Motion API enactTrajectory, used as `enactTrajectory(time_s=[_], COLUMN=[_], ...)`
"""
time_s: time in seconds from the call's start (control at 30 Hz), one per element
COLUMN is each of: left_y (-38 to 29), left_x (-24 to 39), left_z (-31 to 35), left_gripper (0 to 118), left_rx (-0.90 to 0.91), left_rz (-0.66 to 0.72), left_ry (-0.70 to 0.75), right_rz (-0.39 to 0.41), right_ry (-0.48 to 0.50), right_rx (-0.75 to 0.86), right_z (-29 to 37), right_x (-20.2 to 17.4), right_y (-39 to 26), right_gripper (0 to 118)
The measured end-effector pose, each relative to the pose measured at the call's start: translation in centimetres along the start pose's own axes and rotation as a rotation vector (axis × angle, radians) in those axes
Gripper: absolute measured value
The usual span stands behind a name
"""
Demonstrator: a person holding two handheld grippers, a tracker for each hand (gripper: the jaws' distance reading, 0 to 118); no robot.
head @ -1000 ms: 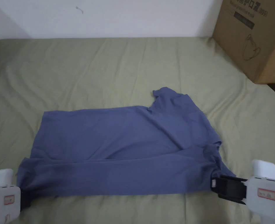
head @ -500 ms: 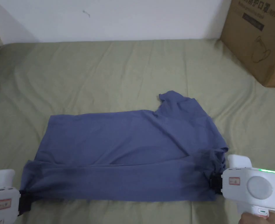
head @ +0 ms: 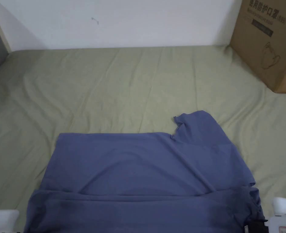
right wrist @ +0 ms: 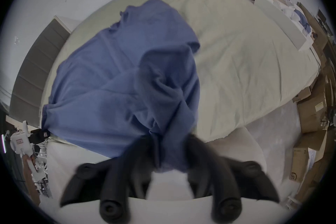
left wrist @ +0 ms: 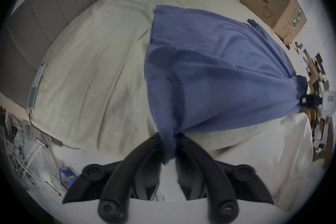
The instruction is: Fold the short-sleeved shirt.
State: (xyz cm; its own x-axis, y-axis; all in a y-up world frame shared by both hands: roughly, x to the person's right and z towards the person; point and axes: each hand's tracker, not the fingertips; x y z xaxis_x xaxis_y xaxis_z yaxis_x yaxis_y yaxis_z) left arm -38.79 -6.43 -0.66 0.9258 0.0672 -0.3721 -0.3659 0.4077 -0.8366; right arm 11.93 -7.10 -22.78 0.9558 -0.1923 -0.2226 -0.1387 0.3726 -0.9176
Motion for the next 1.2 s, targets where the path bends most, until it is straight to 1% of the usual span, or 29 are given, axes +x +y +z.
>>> enactTrajectory(time_s=[0.03, 0.07, 0.1, 0.13, 0.17, 0.23, 0.27, 0.3, 0.33, 0.37, 0.4, 0.43, 0.47, 0.53, 0.63, 0.67, 0.7, 0.73, 0.77, 0.83, 0.87, 0.97, 1.0, 1.03, 1.07, 1.1, 1.13, 1.17, 1.2], left_y=[-0.1, 0.0, 0.2, 0.5, 1.0, 2.4, 3.2, 4.1, 5.1, 6.2, 7.1, 8.3, 9.3, 11.3, 13.9, 14.6, 15.2, 15.8, 16.4, 17.2, 17.5, 18.5, 18.8, 19.2, 19.6, 20.1, 20.6, 21.0, 21.6], left_x=[-0.9, -1.3, -1.6, -1.6, -1.4, -1.6, -1.4, -1.1, -0.8, -0.6, -0.3, 0.2, 0.7, 1.5, 2.4, 2.8, 3.1, 3.3, 3.4, 3.4, 3.4, 2.8, 2.5, 2.1, 1.8, 1.6, 1.2, 0.8, 0.4], left_z=[-0.4, 0.0, 0.4, 0.9, 1.7, 3.3, 4.0, 4.5, 4.9, 4.9, 4.5, 3.9, 3.4, 2.1, 0.0, -0.5, -1.0, -1.6, -2.0, -2.9, -3.2, -4.3, -4.6, -5.0, -5.4, -5.7, -6.1, -6.4, -6.7], left_gripper=[23, 42, 74, 111, 118, 114, 108, 94, 62, 32, 8, 2, 0, 0, 0, 0, 0, 0, 0, 0, 0, 0, 0, 0, 0, 0, 2, 6, 9], left_rx=[-0.002, 0.02, 0.037, 0.048, 0.061, 0.123, 0.141, 0.178, 0.202, 0.214, 0.212, 0.223, 0.233, 0.231, 0.232, 0.235, 0.245, 0.239, 0.23, 0.22, 0.209, 0.189, 0.178, 0.17, 0.159, 0.15, 0.142, 0.143, 0.146], left_rz=[0.051, 0.081, 0.102, 0.113, 0.107, 0.122, 0.118, 0.1, 0.085, 0.09, 0.089, 0.08, 0.087, 0.063, 0.101, 0.101, 0.093, 0.09, 0.085, 0.081, 0.077, 0.071, 0.077, 0.084, 0.088, 0.09, 0.082, 0.083, 0.093], left_ry=[-0.013, -0.044, -0.078, -0.054, -0.039, -0.034, -0.036, -0.061, -0.09, -0.11, -0.126, -0.14, -0.121, -0.138, -0.172, -0.162, -0.147, -0.138, -0.134, -0.138, -0.135, -0.109, -0.104, -0.099, -0.095, -0.09, -0.087, -0.084, -0.089], right_rz=[-0.001, -0.002, -0.004, -0.011, -0.008, 0.007, 0.02, 0.038, 0.056, 0.061, 0.066, 0.062, 0.057, 0.089, 0.094, 0.09, 0.075, 0.05, 0.051, 0.023, 0.034, 0.053, 0.048, 0.046, 0.027, 0.046, 0.146, 0.202, 0.219], right_ry=[-0.048, -0.049, -0.043, -0.023, -0.015, -0.052, -0.059, -0.048, -0.039, -0.03, -0.016, -0.008, -0.008, 0.016, 0.027, 0.055, 0.078, 0.081, 0.072, 0.027, 0.018, -0.065, -0.083, -0.056, -0.094, -0.083, -0.075, -0.066, -0.057], right_rx=[-0.027, -0.012, 0.0, 0.053, 0.087, 0.132, 0.166, 0.207, 0.238, 0.256, 0.27, 0.278, 0.264, 0.259, 0.236, 0.228, 0.219, 0.18, 0.117, -0.011, -0.002, -0.038, -0.049, -0.069, -0.101, -0.085, -0.077, -0.067, -0.077], right_z=[-0.1, 0.1, 0.5, 1.5, 2.6, 4.2, 5.4, 6.2, 6.9, 7.2, 7.0, 6.7, 6.3, 4.7, 1.7, 0.1, -1.4, -3.0, -5.1, -8.9, -10.2, -13.6, -14.3, -14.7, -14.6, -13.8, -13.2, -13.0, -13.1], right_x=[-0.1, -0.1, 0.1, 0.3, 0.4, 0.3, 0.1, -0.1, -0.4, -0.6, -0.9, -1.2, -1.5, -2.2, -3.0, -3.1, -3.0, -2.9, -2.8, -2.7, -2.5, -2.7, -2.7, -2.8, -3.1, -3.6, -4.2, -4.5, -4.8], right_y=[0.1, 0.2, 0.4, 0.9, 1.5, 2.9, 3.7, 4.6, 5.6, 6.7, 7.8, 9.0, 10.4, 13.1, 17.8, 19.4, 21.0, 22.6, 24.5, 27.0, 27.7, 29.9, 30.2, 30.5, 30.5, 30.7, 30.9, 31.0, 31.1], right_gripper=[56, 85, 101, 103, 101, 98, 90, 73, 41, 16, 3, 0, 0, 0, 0, 8, 38, 90, 108, 109, 110, 97, 90, 69, 68, 63, 40, 10, 0])
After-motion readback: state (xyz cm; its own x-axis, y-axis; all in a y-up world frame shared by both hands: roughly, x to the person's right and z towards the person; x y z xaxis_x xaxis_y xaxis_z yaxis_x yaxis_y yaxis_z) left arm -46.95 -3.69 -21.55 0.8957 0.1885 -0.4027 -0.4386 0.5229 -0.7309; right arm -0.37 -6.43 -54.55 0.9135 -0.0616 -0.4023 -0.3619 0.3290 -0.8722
